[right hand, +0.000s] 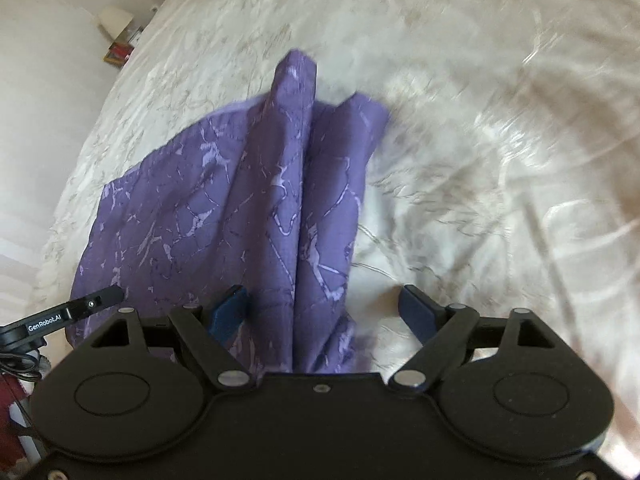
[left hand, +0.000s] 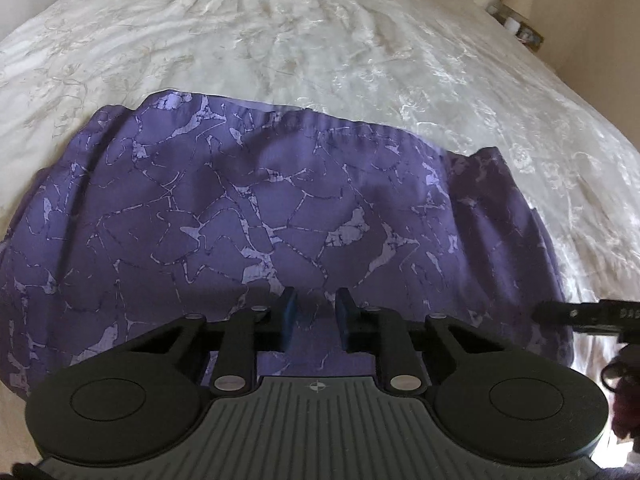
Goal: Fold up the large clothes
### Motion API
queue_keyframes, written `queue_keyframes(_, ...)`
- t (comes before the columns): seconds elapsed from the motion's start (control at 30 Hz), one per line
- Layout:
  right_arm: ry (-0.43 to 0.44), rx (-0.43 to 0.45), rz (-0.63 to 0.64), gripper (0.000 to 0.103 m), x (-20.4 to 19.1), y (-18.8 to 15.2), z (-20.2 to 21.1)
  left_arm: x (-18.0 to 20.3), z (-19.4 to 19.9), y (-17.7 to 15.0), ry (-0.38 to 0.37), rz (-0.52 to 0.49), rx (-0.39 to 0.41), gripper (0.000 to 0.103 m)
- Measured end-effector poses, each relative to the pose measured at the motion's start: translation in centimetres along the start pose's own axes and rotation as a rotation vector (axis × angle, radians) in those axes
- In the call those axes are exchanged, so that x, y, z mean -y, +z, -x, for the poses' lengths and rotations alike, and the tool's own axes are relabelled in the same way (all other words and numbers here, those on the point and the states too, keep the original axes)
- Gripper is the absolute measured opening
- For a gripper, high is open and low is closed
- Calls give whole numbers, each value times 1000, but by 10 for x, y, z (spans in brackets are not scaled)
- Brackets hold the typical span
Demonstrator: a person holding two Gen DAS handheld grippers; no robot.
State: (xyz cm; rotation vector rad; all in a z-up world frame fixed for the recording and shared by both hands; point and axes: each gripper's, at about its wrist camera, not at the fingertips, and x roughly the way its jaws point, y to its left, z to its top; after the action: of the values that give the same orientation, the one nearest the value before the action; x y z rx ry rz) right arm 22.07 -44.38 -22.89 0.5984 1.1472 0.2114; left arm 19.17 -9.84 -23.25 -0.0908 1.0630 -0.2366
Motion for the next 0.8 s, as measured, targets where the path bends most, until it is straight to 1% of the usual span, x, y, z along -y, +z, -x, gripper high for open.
queue_keyframes(0.07,46,-12,-17,85,3,5,-11,2,1,3,9,11,12,20)
queue_keyframes(0.1,74,-15,-31,82,5,6,-14,2,1,6,10,18,19,20)
queue_keyframes(0.13,108,-22,-47,68,6,8,-17,3,-1,9,11,28,24,19)
queue_keyframes(0.17,160,-38,-74,52,8,12,-22,3,-3,13,10,39,29,16)
queue_keyframes(0.2,191,-50,-103,47,10,13,-26,3,-5,17,10,48,35,16)
queue_keyframes(0.23,205,-53,-122,41,11,15,-27,4,-8,21,12,56,38,16)
queue_keyframes(0.27,211,-52,-116,34,10,16,-27,4,-11,26,14,63,41,16)
queue_keyframes(0.37,214,-50,-87,31,5,17,-23,-2,-19,41,14,87,52,16)
queue_keyframes(0.47,226,-48,-82,30,3,19,-20,-5,-32,53,19,85,47,16)
queue_keyframes(0.53,225,-48,-76,30,2,19,-20,-3,-47,55,37,50,15,16)
queue_keyframes(0.6,222,-50,-73,29,2,19,-20,0,-68,51,70,-9,-27,16)
queue_keyframes(0.7,221,-49,-77,29,1,19,-16,6,-79,47,96,-62,-29,15)
queue_keyframes(0.8,210,-54,-59,29,-1,19,-11,6,-75,48,91,-69,-28,15)
